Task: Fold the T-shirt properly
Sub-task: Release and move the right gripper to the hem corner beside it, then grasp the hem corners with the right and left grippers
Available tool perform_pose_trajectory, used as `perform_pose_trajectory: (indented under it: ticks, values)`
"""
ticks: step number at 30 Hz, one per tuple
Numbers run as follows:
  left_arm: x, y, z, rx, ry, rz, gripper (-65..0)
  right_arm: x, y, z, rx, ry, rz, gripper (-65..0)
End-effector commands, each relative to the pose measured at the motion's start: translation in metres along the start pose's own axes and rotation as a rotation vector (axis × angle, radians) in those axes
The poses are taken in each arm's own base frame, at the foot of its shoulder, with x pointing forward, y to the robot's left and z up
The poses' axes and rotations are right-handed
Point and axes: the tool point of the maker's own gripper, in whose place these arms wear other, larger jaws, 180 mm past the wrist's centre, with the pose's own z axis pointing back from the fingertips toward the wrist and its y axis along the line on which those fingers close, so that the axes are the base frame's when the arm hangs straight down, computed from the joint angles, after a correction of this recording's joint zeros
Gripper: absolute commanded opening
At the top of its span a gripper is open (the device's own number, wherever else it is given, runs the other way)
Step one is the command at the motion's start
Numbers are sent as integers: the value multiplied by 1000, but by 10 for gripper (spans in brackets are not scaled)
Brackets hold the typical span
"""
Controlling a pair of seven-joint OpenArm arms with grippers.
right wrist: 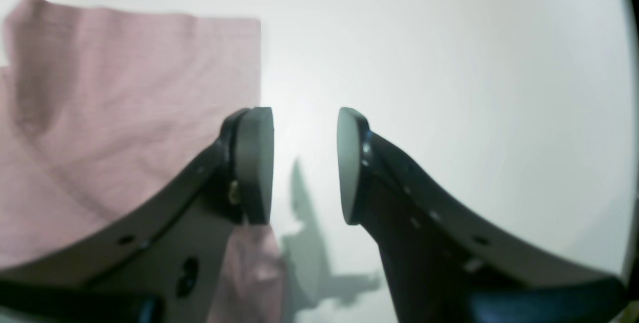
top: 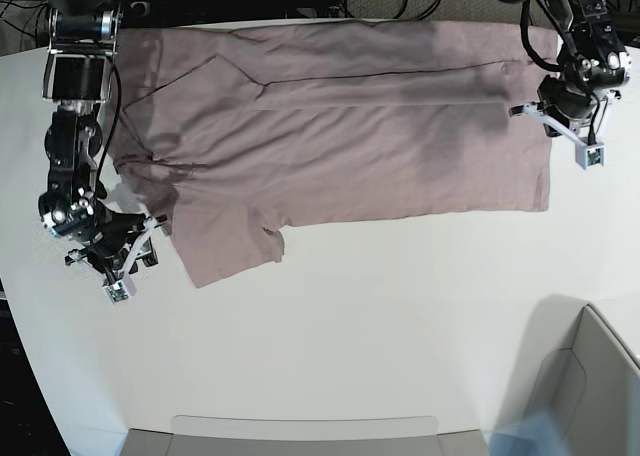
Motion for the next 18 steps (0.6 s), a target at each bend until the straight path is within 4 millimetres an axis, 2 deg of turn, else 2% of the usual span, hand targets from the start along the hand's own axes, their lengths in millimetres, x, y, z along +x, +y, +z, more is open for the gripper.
perform_pose_trajectory:
  ticks: [1,5,8,13,18]
  values:
    - [9,2,4,7,-31,-9,-650,27,-16,1,-15,-68,-16,-434]
    - [9,2,4,7,-31,-9,-650,26,-29,-23,4,-69,-113,-435]
    - [9,2,4,7,-31,-9,-650,29,-29,-34,21,-73,-158,-435]
    - [9,2,4,7,-31,-9,-650,28,-5,-49,69,-24,-95,-434]
    - [4,-4,2,-6,-25,14,-650,11,9,-64,100,31,-115,-435]
